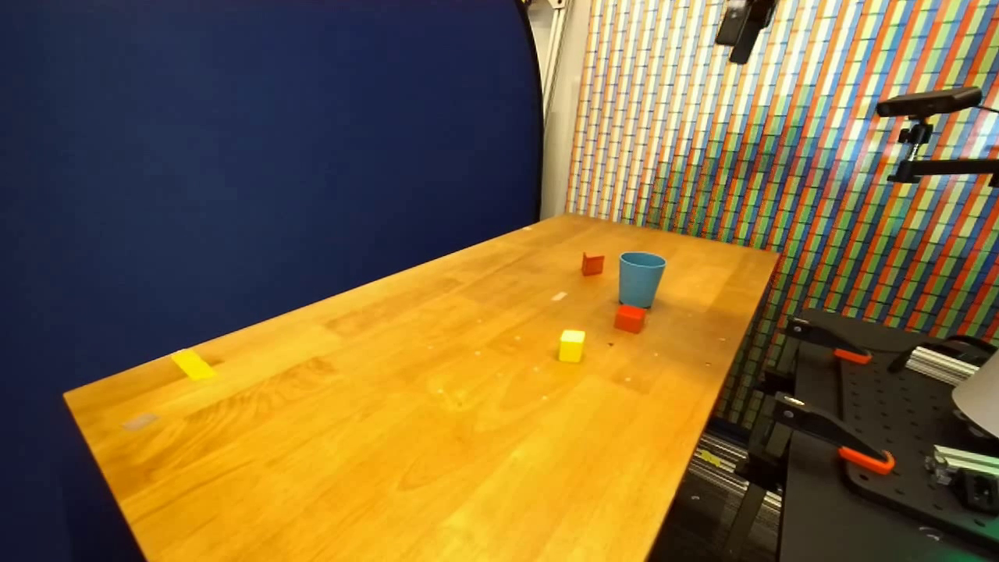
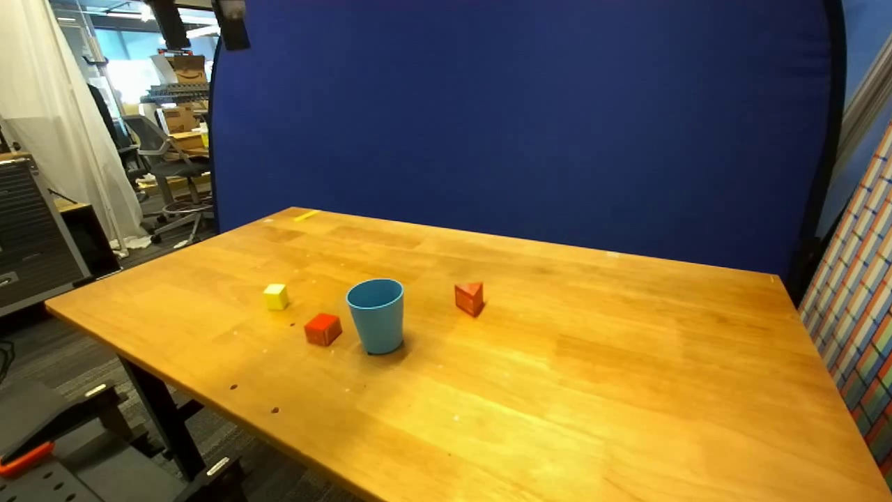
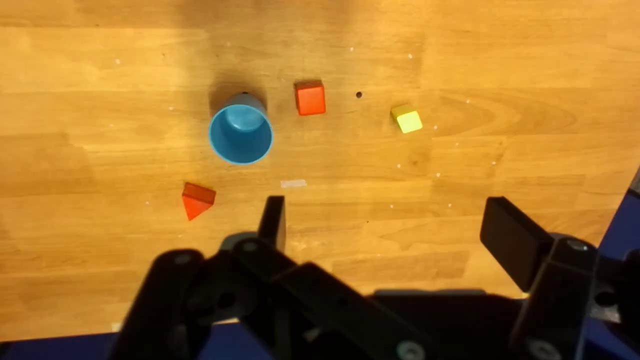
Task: Put the yellow block in the cup
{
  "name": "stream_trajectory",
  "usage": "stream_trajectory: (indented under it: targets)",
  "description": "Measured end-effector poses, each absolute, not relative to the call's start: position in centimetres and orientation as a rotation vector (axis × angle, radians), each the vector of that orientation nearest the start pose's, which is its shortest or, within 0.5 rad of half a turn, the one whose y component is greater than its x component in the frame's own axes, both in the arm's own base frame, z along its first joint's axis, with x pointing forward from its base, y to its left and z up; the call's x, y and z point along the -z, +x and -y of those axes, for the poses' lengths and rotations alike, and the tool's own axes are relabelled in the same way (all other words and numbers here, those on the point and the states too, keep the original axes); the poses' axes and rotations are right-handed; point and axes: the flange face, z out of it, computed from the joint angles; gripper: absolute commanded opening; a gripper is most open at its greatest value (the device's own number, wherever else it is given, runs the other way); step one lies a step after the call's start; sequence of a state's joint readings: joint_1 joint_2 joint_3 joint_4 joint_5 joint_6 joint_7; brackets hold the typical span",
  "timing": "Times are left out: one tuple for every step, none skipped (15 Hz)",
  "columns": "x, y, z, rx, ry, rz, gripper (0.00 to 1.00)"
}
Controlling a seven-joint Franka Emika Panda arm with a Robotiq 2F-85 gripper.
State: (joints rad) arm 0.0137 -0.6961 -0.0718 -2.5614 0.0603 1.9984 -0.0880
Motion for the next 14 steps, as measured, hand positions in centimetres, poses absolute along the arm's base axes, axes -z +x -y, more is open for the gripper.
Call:
stream_trajectory:
  targets:
    - [-48.5, 36.7, 1.1, 0.159, -3.027, 0.046, 1.0]
    - [-46.7, 37.9, 0.1, 0.104, -3.016, 0.059, 1.0]
    - [-45.0, 39.1, -0.9, 0.048, -3.012, 0.077, 1.0]
    - [-43.3, 40.3, -1.9, -0.001, -3.009, 0.094, 1.0]
    - [-41.6, 41.4, -2.9, -0.046, -3.011, 0.112, 1.0]
    - [-40.0, 42.5, -3.9, -0.086, -3.018, 0.132, 1.0]
    - [-38.3, 43.6, -4.9, -0.125, -3.024, 0.151, 1.0]
    - [-36.7, 44.7, -5.8, -0.163, -3.028, 0.169, 1.0]
    - [-35.0, 45.7, -6.8, -0.206, -3.029, 0.189, 1.0]
    - [-33.4, 46.8, -7.8, -0.243, -3.027, 0.208, 1.0]
    - [-31.9, 47.9, -8.8, -0.267, -3.035, 0.217, 1.0]
    - [-30.3, 49.0, -9.7, -0.289, -3.046, 0.224, 1.0]
    - [-28.6, 50.0, -10.6, -0.321, -3.058, 0.236, 1.0]
    - [-26.9, 50.8, -11.4, -0.354, -3.074, 0.247, 1.0]
